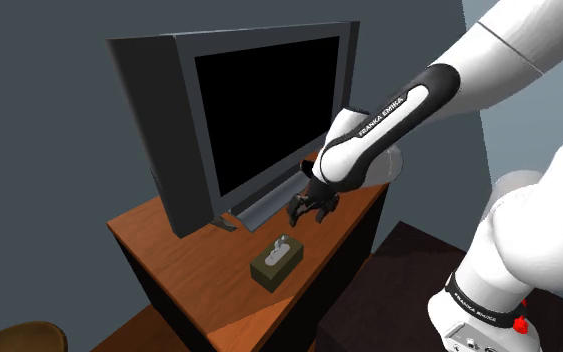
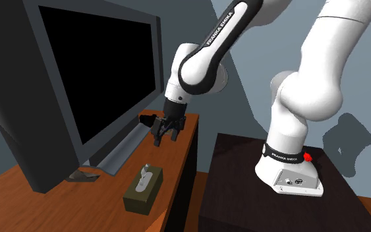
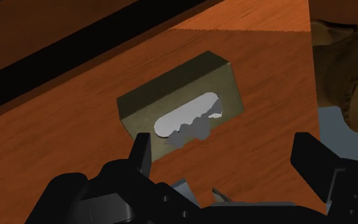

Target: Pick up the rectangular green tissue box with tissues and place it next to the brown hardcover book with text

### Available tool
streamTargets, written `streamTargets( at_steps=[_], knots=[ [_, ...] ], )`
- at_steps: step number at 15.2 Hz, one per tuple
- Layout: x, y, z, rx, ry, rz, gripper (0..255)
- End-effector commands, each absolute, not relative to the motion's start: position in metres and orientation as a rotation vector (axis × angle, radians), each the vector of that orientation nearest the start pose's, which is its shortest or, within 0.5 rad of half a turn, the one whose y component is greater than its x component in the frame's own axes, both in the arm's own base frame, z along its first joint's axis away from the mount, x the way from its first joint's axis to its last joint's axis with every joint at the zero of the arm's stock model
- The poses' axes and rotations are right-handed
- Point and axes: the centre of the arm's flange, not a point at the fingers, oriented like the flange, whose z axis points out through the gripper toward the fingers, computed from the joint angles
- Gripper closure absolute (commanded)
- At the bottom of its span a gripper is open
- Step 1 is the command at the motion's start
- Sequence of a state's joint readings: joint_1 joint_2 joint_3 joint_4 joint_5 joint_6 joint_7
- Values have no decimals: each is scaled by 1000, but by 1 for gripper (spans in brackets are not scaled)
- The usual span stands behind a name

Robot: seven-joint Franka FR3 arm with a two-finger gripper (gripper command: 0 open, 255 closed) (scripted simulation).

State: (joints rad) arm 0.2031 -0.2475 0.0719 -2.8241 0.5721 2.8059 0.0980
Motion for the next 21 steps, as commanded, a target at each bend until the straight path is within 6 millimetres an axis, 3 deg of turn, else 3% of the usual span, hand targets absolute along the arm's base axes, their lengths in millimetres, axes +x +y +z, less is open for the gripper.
streamTargets(
  at_steps=[1, 10, 18, 21],
  knots=[
    [381, 83, 268, -2806, 524, -279, 0],
    [426, 115, 165, -2725, 647, -352, 0],
    [440, 126, 125, -2723, 650, -354, 0],
    [440, 126, 125, -2723, 650, -354, 0]
  ],
)
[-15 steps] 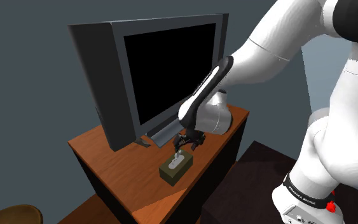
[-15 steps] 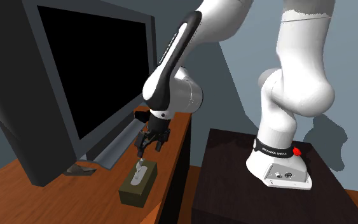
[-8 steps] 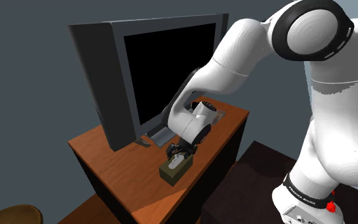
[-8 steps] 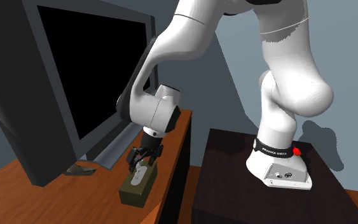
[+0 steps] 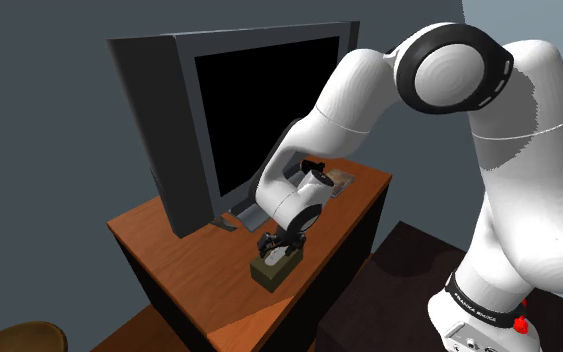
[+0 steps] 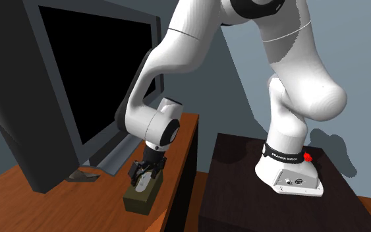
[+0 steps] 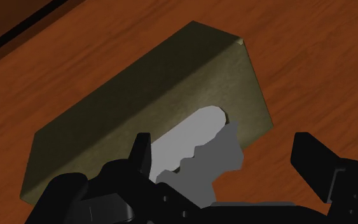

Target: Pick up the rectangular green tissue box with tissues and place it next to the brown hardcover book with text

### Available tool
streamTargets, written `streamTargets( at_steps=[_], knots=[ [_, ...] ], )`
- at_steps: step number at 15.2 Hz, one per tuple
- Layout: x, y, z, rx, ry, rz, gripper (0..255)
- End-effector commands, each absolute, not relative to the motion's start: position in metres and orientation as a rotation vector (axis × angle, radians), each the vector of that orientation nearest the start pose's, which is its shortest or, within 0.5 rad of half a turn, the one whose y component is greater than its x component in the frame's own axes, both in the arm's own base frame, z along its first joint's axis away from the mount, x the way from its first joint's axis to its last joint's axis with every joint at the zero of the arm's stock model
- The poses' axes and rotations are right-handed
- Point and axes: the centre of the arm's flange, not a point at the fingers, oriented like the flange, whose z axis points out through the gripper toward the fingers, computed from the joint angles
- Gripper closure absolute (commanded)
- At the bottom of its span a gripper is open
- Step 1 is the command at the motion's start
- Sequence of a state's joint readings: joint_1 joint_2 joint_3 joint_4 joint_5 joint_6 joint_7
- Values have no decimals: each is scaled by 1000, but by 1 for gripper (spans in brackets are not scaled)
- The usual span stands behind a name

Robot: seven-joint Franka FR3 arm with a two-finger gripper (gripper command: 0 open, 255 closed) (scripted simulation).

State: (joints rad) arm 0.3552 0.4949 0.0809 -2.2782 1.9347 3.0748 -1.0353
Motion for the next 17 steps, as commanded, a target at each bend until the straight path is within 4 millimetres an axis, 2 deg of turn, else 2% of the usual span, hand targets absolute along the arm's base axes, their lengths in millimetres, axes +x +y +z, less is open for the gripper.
streamTargets(
  at_steps=[1, 5, 6, 15, 17],
  knots=[
    [440, 126, 125, -2723, 650, -354, 0],
    [440, 126, 125, -2723, 650, -354, 0],
    [440, 126, 125, -2723, 650, -354, 255],
    [440, 126, 125, -2723, 650, -354, 255],
    [440, 126, 136, -2723, 650, -354, 255]
  ],
)
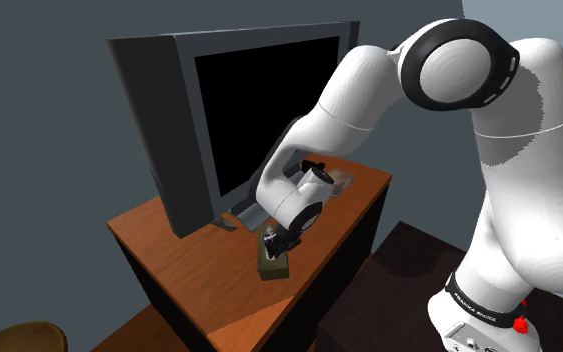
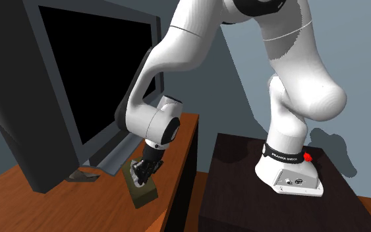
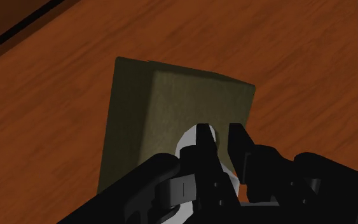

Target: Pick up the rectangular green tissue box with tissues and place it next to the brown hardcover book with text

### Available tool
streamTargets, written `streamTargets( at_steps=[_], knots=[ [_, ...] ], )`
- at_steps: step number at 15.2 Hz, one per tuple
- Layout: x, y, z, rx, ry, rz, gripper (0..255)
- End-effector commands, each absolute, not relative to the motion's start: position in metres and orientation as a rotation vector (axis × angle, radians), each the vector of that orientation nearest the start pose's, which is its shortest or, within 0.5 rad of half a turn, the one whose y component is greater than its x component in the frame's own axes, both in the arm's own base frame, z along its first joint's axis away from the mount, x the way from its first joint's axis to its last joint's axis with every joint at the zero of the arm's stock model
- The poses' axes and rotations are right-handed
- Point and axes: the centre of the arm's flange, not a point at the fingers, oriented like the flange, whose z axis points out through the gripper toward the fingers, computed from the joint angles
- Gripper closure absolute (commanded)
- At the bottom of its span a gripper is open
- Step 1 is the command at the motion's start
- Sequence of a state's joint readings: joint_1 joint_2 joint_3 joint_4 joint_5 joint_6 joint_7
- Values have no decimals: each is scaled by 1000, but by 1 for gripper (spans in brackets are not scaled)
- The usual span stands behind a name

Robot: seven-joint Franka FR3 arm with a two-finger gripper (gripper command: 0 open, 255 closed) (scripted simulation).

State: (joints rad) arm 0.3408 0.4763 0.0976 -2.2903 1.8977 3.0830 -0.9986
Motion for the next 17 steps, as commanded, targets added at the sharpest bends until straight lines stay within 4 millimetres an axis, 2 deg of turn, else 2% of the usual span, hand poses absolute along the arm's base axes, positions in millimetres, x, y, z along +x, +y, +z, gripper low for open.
streamTargets(
  at_steps=[1, 17],
  knots=[
    [440, 126, 141, -2723, 650, -354, 255],
    [440, 126, 226, -2723, 650, -354, 255]
  ],
)
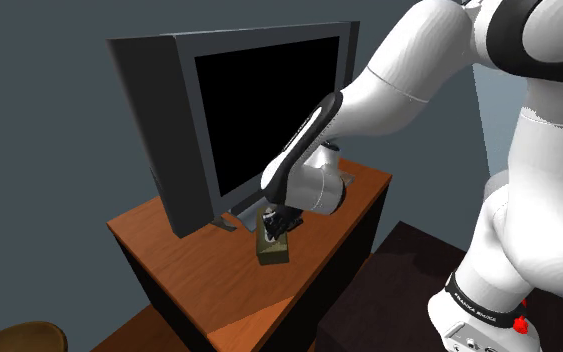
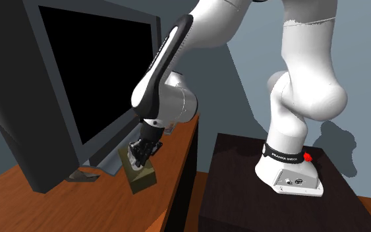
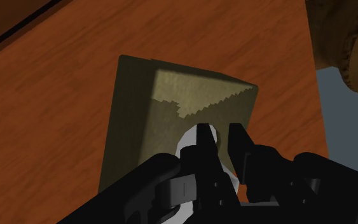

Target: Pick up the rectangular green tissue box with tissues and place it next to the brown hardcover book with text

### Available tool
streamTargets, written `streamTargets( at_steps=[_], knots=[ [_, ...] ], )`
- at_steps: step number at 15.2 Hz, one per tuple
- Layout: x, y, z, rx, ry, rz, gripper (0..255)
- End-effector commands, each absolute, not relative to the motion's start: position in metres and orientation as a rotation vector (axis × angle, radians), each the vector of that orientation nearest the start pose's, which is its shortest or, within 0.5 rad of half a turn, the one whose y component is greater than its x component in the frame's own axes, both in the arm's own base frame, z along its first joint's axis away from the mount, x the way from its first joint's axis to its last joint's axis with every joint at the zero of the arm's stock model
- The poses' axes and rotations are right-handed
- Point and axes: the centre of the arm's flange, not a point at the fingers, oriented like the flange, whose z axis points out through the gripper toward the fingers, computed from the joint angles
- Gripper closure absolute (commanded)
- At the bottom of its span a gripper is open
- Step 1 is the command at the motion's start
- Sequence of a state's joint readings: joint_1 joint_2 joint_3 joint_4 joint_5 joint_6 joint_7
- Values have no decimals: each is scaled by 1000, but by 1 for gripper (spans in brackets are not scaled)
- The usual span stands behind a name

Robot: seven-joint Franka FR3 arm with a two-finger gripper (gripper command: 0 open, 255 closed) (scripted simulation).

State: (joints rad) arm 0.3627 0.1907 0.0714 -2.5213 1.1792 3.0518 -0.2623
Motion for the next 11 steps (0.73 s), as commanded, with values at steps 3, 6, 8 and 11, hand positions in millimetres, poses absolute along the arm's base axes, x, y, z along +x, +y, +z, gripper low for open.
streamTargets(
  at_steps=[3, 6, 8, 11],
  knots=[
    [440, 126, 241, -2723, 650, -354, 255],
    [440, 126, 257, -2723, 650, -354, 255],
    [440, 126, 268, -2723, 650, -354, 255],
    [440, 126, 284, -2723, 650, -354, 255]
  ],
)
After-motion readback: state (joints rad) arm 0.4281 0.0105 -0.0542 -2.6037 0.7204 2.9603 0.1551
